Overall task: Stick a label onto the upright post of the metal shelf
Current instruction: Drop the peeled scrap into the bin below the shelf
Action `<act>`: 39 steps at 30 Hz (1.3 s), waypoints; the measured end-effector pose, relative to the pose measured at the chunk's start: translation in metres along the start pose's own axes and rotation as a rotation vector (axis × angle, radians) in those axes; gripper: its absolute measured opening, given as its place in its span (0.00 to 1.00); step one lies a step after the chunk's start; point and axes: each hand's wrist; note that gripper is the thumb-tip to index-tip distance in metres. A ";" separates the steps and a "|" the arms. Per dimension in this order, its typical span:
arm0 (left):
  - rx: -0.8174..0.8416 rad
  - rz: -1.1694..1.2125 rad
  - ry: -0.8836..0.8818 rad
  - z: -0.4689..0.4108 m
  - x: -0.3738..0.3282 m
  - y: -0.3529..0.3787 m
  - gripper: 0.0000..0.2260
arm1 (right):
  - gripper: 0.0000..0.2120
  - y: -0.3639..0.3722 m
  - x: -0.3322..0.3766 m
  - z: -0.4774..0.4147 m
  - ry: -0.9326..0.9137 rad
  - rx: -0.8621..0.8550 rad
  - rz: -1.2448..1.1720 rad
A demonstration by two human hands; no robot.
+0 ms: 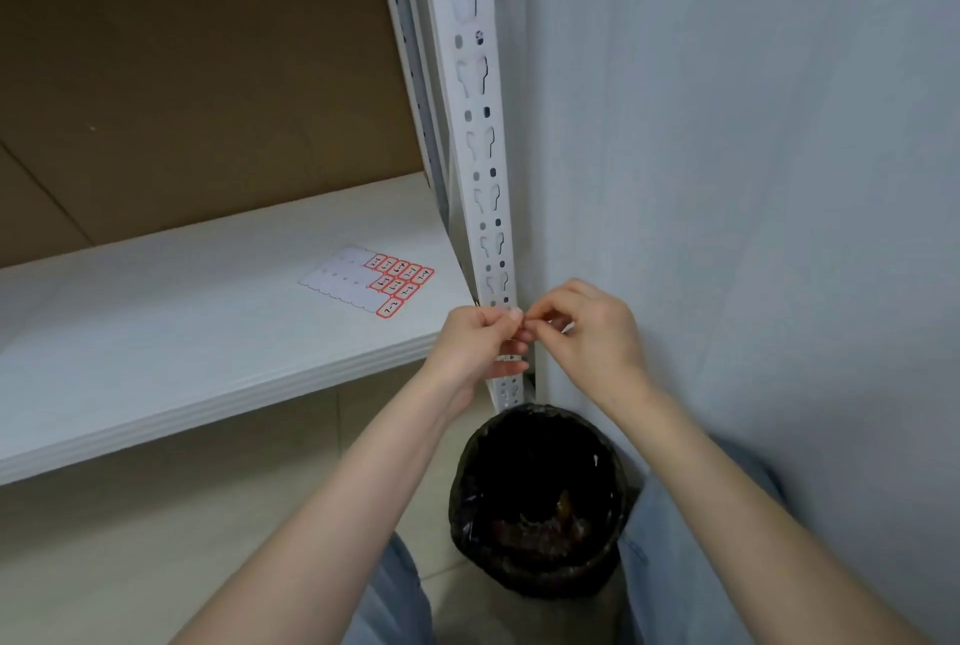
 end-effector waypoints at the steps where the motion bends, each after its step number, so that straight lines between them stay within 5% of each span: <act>1: 0.000 -0.006 -0.007 0.000 0.002 0.001 0.11 | 0.04 0.001 -0.003 0.002 0.000 -0.003 0.003; 9: -0.033 0.023 -0.026 -0.003 0.021 0.012 0.10 | 0.02 0.010 -0.020 0.016 0.081 0.030 0.016; 16: -0.108 0.025 -0.041 -0.010 0.042 0.011 0.06 | 0.12 0.010 -0.021 0.026 0.341 0.057 -0.204; 26: -0.112 0.015 -0.080 -0.006 0.058 0.007 0.04 | 0.12 0.015 -0.030 0.032 0.650 0.072 -0.411; 39: -0.077 -0.014 -0.129 -0.003 0.066 0.009 0.03 | 0.10 0.020 -0.038 0.037 0.708 0.153 -0.390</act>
Point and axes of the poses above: each hand's wrist, its own z-axis away from the middle knuckle, its own y-axis out of the palm, x = y × z, and after that the axes turned 12 degrees about -z, right-handed
